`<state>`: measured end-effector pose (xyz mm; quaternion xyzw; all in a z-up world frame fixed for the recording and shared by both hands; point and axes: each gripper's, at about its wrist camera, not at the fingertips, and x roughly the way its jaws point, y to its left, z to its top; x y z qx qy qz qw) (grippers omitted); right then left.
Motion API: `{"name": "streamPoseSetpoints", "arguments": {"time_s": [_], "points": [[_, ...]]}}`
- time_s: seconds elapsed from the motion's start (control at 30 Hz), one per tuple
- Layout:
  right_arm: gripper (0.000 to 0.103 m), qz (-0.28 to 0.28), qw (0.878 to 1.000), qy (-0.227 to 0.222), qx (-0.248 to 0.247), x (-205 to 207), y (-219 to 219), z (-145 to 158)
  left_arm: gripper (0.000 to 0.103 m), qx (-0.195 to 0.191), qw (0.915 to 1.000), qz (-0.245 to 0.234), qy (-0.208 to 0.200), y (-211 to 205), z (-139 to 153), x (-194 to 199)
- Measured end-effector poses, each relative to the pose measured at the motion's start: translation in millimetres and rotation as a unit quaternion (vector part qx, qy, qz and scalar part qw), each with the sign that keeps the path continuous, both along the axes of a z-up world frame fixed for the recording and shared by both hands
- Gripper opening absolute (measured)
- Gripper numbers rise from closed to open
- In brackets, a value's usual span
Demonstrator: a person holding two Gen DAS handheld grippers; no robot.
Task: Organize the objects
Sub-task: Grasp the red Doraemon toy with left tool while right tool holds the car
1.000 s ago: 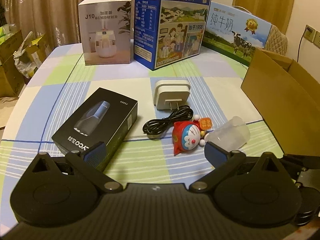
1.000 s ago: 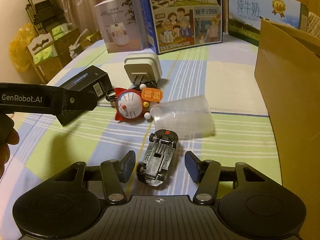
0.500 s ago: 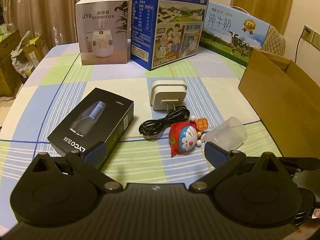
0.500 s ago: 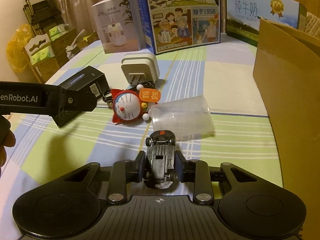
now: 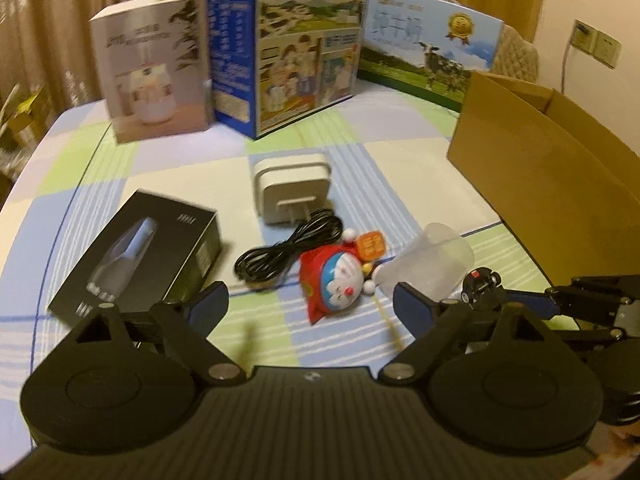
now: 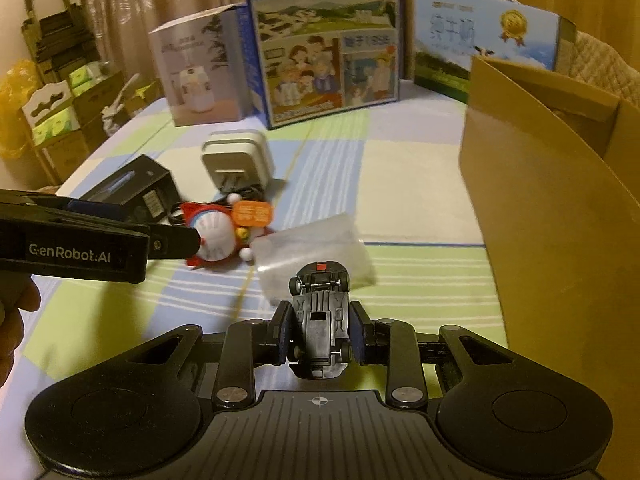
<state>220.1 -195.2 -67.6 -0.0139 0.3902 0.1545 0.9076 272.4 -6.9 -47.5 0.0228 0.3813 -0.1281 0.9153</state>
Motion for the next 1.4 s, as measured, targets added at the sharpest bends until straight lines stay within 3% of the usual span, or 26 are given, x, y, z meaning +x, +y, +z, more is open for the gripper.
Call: {"name": "streamPoseSetpoints", "arguments": {"time_s": [0.3, 0.57, 0.77, 0.97, 1.23, 1.4], "points": [[0.026, -0.014, 1.000, 0.007, 0.008, 4.3, -8.8, -2.2, 0.052, 0.008, 0.9996, -0.027, 0.004, -8.5, -15.1, 19.7], [0.026, -0.022, 1.000, 0.010, 0.012, 7.0, -13.3, -2.3, 0.052, -0.002, 0.9990, -0.044, 0.006, -13.1, -21.7, 25.8], [0.026, -0.025, 1.000, 0.011, 0.012, 8.2, -15.1, -2.2, 0.038, -0.004, 0.9992, -0.039, 0.007, -14.7, -25.2, 28.5], [0.026, -0.027, 0.999, 0.014, 0.012, 9.4, -16.1, -4.4, 0.038, 0.003, 0.9993, -0.034, 0.013, -17.8, -24.2, 25.8], [0.027, -0.025, 0.999, 0.016, 0.018, 8.8, -17.8, -2.6, 0.038, -0.013, 0.9979, -0.003, 0.064, -13.8, -13.2, -2.3], [0.027, -0.024, 0.999, 0.015, 0.019, 8.0, -17.8, -0.6, 0.038, 0.007, 0.9979, -0.017, 0.062, -17.7, -11.3, -17.3]]}}
